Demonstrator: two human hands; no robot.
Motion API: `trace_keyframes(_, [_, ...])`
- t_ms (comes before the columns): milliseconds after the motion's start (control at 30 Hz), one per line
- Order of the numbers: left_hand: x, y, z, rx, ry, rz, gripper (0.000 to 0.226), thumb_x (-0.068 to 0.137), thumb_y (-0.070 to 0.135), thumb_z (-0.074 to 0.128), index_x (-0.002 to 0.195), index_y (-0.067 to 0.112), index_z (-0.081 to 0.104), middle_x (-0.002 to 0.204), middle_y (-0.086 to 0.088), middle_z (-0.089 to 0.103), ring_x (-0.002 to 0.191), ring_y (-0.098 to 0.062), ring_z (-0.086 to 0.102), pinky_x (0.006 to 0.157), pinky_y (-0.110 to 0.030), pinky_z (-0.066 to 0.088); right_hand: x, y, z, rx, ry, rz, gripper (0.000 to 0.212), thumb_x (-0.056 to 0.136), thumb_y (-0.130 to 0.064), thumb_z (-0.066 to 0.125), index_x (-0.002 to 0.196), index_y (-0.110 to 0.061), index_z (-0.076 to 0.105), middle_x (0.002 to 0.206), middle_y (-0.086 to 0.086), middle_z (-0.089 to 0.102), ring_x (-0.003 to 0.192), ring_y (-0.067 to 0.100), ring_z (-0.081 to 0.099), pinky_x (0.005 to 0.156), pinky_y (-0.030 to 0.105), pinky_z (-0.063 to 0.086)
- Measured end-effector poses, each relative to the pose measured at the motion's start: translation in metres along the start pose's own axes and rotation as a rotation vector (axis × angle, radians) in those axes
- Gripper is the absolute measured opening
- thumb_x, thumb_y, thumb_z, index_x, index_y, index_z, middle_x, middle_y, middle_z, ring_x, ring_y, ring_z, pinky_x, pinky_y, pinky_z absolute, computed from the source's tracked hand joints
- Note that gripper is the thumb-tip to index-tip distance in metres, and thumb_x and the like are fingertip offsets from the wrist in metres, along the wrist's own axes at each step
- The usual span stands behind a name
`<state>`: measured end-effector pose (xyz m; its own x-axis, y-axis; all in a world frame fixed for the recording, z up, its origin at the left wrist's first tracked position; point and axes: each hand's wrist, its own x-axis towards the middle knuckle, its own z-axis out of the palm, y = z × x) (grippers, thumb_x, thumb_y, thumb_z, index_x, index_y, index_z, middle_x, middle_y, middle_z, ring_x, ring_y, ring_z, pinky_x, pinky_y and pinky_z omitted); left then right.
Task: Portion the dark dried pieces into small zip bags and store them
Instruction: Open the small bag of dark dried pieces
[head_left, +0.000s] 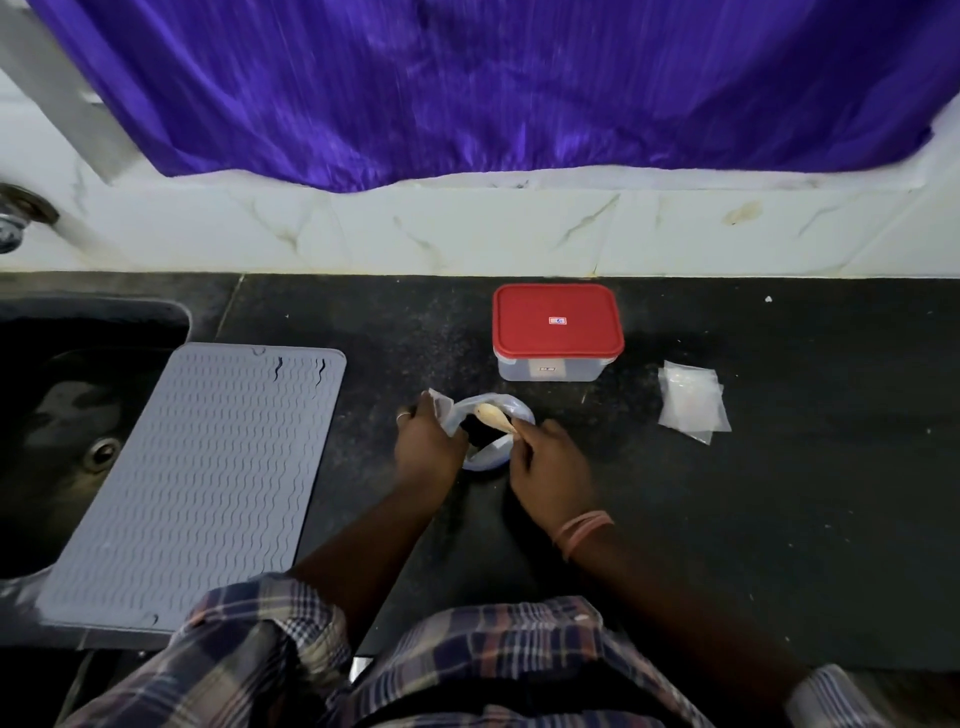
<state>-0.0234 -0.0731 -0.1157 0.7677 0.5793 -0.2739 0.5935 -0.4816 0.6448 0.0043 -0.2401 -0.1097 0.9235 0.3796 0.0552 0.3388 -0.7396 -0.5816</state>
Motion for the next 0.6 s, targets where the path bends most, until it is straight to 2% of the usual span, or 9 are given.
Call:
trace_keyframes(100, [-0.002, 0.003, 0.001, -0.028, 0.011, -0.002, 0.056, 0.084, 0.019, 0.07, 0.137, 0.012, 0.054, 0.132, -0.016, 0.055, 0.112, -0.027, 0.06, 0.084, -0.025, 0.042, 0.012, -0.005, -0.003, -0.136, -0.066, -0.041, 0.029, 0.089, -0.014, 0.054, 0.113, -0.011, 0.07, 0.107, 0.011, 0.063, 0.088, 0.028, 0.065, 0.078, 0.033, 0.05])
trace_keyframes(200, [-0.005, 0.0, 0.003, -0.065, 0.024, 0.004, 0.055, 0.085, 0.021, 0.073, 0.136, 0.013, 0.054, 0.13, -0.015, 0.055, 0.111, -0.026, 0.059, 0.082, -0.023, 0.04, 0.018, -0.01, -0.001, -0.215, -0.085, -0.008, 0.031, 0.088, -0.012, 0.055, 0.117, -0.009, 0.068, 0.114, 0.011, 0.059, 0.085, 0.03, 0.067, 0.076, 0.036, 0.053])
trace_keyframes(300, [-0.002, -0.009, 0.003, -0.103, 0.026, -0.024, 0.048, 0.087, 0.03, 0.068, 0.133, 0.017, 0.057, 0.125, -0.009, 0.062, 0.113, -0.022, 0.06, 0.084, -0.009, 0.032, 0.019, -0.015, -0.002, -0.262, -0.12, -0.021, 0.035, 0.089, -0.015, 0.054, 0.122, -0.011, 0.064, 0.119, 0.01, 0.056, 0.085, 0.029, 0.067, 0.076, 0.038, 0.055])
trace_keyframes(400, [0.004, -0.012, 0.003, -0.14, 0.029, -0.078, 0.046, 0.085, 0.04, 0.059, 0.125, 0.018, 0.06, 0.119, -0.008, 0.067, 0.106, -0.019, 0.064, 0.085, -0.015, 0.03, 0.019, -0.018, -0.004, -0.301, -0.163, -0.016, 0.035, 0.091, -0.017, 0.052, 0.124, -0.012, 0.061, 0.124, 0.01, 0.053, 0.089, 0.029, 0.067, 0.079, 0.039, 0.056])
trace_keyframes(467, [0.007, -0.013, 0.007, -0.118, 0.023, -0.046, 0.059, 0.078, 0.052, 0.045, 0.125, 0.02, 0.06, 0.119, -0.006, 0.067, 0.104, -0.016, 0.065, 0.084, -0.011, 0.025, 0.023, -0.018, -0.005, -0.31, -0.204, 0.003, 0.034, 0.091, -0.017, 0.051, 0.123, -0.011, 0.062, 0.126, 0.011, 0.053, 0.092, 0.032, 0.067, 0.081, 0.04, 0.054])
trace_keyframes(500, [0.007, -0.014, 0.009, -0.089, 0.013, -0.041, 0.061, 0.078, 0.053, 0.045, 0.127, 0.02, 0.059, 0.12, -0.006, 0.067, 0.106, -0.015, 0.064, 0.083, -0.009, 0.024, 0.025, -0.019, -0.004, -0.299, -0.224, 0.012, 0.033, 0.091, -0.017, 0.051, 0.12, -0.01, 0.064, 0.126, 0.012, 0.055, 0.094, 0.033, 0.067, 0.082, 0.04, 0.054])
trace_keyframes(600, [0.0, -0.007, 0.007, -0.066, -0.01, -0.017, 0.045, 0.084, 0.032, 0.066, 0.126, 0.017, 0.061, 0.119, -0.006, 0.067, 0.11, -0.018, 0.062, 0.076, -0.004, 0.027, 0.032, -0.024, 0.0, -0.195, -0.231, 0.064, 0.026, 0.086, -0.021, 0.06, 0.105, -0.008, 0.072, 0.119, 0.014, 0.065, 0.099, 0.034, 0.067, 0.083, 0.036, 0.053])
